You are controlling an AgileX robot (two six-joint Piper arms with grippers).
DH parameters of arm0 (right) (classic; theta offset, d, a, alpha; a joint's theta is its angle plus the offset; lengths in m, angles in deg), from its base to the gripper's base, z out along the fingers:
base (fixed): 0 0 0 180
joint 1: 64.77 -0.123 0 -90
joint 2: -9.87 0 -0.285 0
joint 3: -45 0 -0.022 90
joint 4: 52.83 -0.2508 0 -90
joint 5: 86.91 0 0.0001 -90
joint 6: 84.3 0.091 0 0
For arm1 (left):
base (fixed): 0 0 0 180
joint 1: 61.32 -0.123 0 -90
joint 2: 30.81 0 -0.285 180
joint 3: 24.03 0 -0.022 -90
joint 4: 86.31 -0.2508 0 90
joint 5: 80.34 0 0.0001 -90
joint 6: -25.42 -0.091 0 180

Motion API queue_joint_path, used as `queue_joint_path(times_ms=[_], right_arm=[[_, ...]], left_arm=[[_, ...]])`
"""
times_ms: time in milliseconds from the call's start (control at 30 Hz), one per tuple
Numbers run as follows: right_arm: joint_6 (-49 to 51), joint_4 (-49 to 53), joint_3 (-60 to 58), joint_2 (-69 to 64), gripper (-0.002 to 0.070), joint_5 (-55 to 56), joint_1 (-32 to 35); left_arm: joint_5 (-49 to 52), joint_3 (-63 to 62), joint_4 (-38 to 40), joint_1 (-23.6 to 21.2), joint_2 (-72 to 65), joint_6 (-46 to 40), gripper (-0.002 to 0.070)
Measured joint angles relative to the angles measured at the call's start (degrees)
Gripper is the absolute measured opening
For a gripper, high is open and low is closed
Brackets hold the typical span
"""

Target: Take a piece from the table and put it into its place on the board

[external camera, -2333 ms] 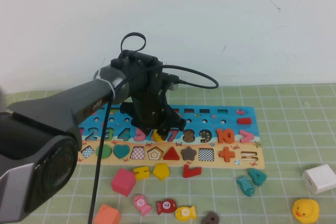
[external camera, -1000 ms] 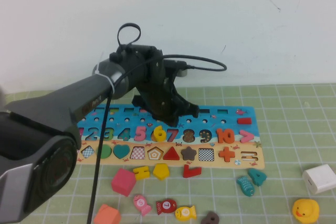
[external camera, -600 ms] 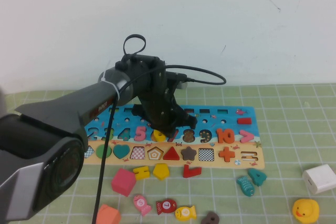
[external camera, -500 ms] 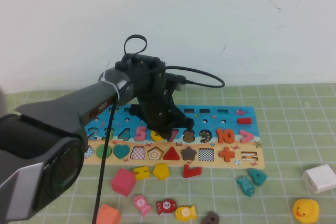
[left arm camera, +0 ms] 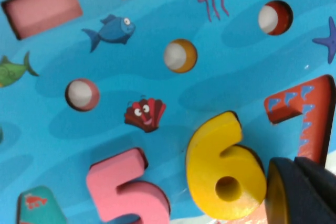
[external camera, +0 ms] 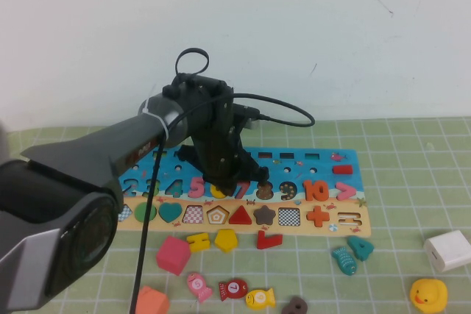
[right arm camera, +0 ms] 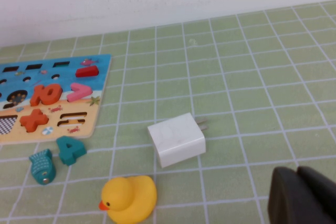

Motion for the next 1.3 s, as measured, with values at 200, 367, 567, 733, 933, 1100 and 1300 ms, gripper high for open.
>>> queue_joint_path(times_ms=[200,367,567,733,933,1100,1300], right_arm=[[0.0,0.0,0.0,0.0,-0.0001,0.0,0.0],[0.0,0.0,0.0,0.0,-0.0001,0.0,0.0],[0.0,0.0,0.0,0.0,-0.0001,0.0,0.0],[0.0,0.0,0.0,0.0,-0.0001,0.0,0.0],[0.0,0.0,0.0,0.0,-0.0001,0.0,0.0],[0.0,0.0,0.0,0.0,-0.0001,0.0,0.0],[0.0,0.0,0.0,0.0,-0.0001,0.0,0.0]], left_arm=[[0.9,0.0,-2.7,0.0,4.7,-1.2,0.0],[2.6,0.0,-3.3,0.0,11.5,-4.4,0.0],[5.4,0.3,-3.6,1.0,19.1,-7.6,0.0],[2.9,8.1,-3.7,4.1,27.1,-8.1,-0.0001],[-5.0,25.4,-3.7,7.0,41.0,-6.3,-0.0001],[-10.1,39.1,-3.7,7.1,54.3,-3.7,-0.0001],[-13.4,52.3,-3.9,7.2,70.0,-0.3,-0.0001]])
